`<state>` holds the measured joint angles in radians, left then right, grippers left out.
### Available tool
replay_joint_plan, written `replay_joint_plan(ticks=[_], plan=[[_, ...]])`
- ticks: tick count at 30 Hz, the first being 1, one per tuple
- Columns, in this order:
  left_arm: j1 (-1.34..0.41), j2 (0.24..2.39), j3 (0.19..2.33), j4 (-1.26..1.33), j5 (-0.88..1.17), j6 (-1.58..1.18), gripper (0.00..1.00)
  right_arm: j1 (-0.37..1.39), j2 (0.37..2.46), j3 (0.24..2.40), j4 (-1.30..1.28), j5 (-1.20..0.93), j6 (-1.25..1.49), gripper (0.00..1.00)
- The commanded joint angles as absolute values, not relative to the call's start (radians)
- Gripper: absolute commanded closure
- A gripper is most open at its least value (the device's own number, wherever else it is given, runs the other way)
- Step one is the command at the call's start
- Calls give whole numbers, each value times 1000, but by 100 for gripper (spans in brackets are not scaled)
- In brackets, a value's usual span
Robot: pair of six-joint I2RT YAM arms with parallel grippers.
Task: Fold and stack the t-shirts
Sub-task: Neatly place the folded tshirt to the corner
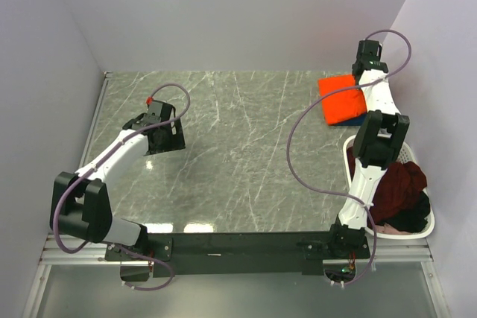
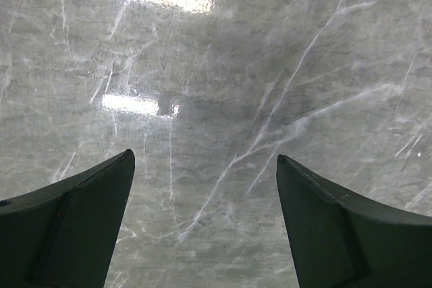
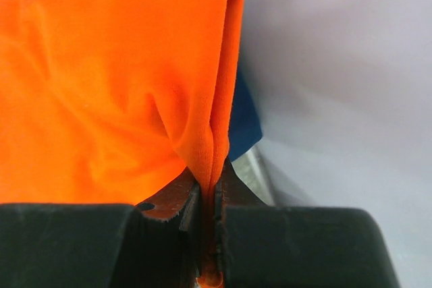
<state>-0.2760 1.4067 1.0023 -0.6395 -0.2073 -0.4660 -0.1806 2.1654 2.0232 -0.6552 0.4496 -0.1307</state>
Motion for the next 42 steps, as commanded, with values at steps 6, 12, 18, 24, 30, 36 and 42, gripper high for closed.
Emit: replay_joint_plan(ticks=[6, 12, 18, 24, 30, 36, 42], plan=[[-272, 1437, 1002, -620, -207, -474, 9, -212, 2206, 1947, -416, 627, -247, 100], [-272, 1457, 1002, -615, -209, -472, 9, -227, 2243, 1940, -356, 658, -285, 100], [-272, 1470, 1005, -615, -215, -472, 9, -235, 2281, 1936, -310, 683, -318, 99], [-272, 1480, 1006, -615, -206, -472, 9, -238, 2315, 1944, -287, 713, -327, 81], [-272, 1482, 1006, -617, -212, -471, 9, -238, 2315, 1950, -229, 860, -322, 46], [-272, 1468, 1005, -615, -212, -472, 9, -236, 2254, 1927, -172, 969, -313, 42], [-272, 1431, 1005, -612, -216, -474, 9, -216, 2140, 1927, -265, 896, -183, 43]])
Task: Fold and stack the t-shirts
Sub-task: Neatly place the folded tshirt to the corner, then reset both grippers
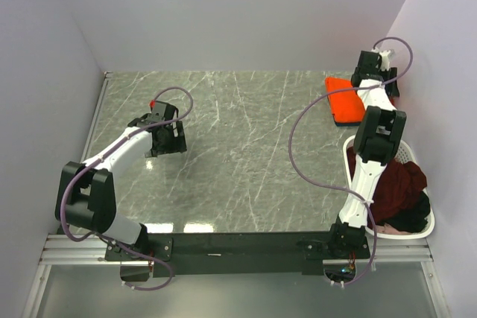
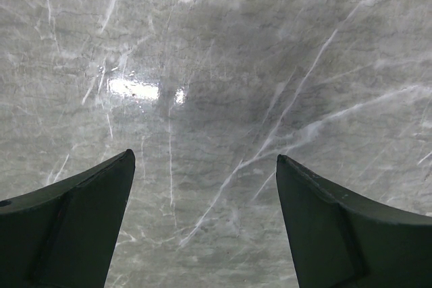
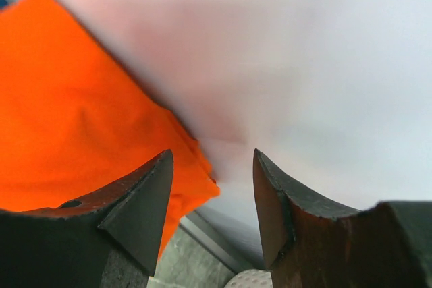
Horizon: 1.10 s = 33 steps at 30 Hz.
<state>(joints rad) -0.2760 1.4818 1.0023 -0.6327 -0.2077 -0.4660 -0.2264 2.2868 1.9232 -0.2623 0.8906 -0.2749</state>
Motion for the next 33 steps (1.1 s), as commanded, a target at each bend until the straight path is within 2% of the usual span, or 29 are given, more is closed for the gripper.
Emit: replay_joint_plan(ticks=[1, 11, 16, 23, 24, 26, 27, 30, 33], plan=[[-272, 1418, 1003, -611, -218, -474, 9, -209, 2122, 1922, -281, 875, -142, 43], [-273, 1234, 993, -571, -276, -491, 8, -153, 1797, 1846, -604, 622, 250, 43], [-272, 1109, 1023, -595, -350, -518, 7, -147, 1499, 1704, -689, 444, 380, 43], [-272, 881, 1120, -702, -439, -540, 6, -150, 1054, 1491, -729, 230, 391, 39], [-272, 855, 1146, -715, -452, -541, 5, -149, 955, 1433, -726, 218, 390, 33], [-272, 776, 1170, -751, -492, -555, 1, -140, 852, 1372, -710, 210, 399, 33], [-272, 728, 1189, -759, -502, -563, 1, -126, 747, 1303, -701, 218, 408, 28], [-272, 646, 1193, -761, -535, -578, 1, -54, 582, 1205, -687, 248, 434, 25], [-272, 488, 1140, -711, -541, -585, 1, 33, 505, 1148, -722, 319, 431, 24]])
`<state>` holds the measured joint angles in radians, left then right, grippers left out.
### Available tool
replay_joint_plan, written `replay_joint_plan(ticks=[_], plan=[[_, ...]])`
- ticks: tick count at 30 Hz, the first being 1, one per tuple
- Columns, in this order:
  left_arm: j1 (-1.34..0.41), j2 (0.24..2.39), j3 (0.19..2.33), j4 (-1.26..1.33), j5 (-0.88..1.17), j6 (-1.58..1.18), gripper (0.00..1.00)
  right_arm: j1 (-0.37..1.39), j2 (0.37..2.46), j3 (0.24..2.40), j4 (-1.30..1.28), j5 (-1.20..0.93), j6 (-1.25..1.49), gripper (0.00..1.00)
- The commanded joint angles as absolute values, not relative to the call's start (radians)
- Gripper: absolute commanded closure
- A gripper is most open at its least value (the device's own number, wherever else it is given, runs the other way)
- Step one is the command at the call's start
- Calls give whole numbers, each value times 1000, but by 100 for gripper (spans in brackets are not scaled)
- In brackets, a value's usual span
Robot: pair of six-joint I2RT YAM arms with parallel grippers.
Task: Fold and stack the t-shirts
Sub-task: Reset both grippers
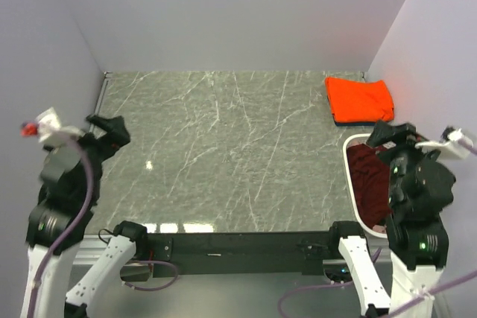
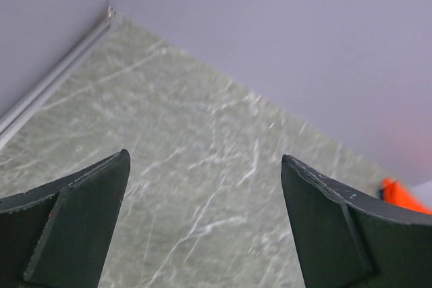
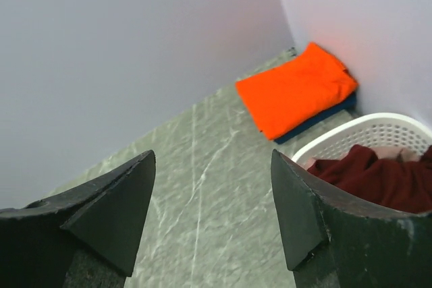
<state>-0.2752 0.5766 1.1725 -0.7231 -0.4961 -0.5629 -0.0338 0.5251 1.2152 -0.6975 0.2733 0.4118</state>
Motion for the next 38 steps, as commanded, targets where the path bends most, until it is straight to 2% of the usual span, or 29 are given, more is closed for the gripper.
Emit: replay_joint_plan(ticks=[1, 11, 17, 38], plan=[[-272, 460, 1120, -697, -545, -583, 1, 50, 489, 1131, -729, 328, 420, 24], [-273, 204, 787, -559, -604, -617, 1, 77, 322, 852, -646, 367, 405, 24], [-273, 144, 678, -473, -632, -609, 1, 75, 290, 836, -635, 371, 390, 24], [-272, 225, 626, -426, -569, -595, 0, 77, 245, 784, -592, 339, 379, 23]])
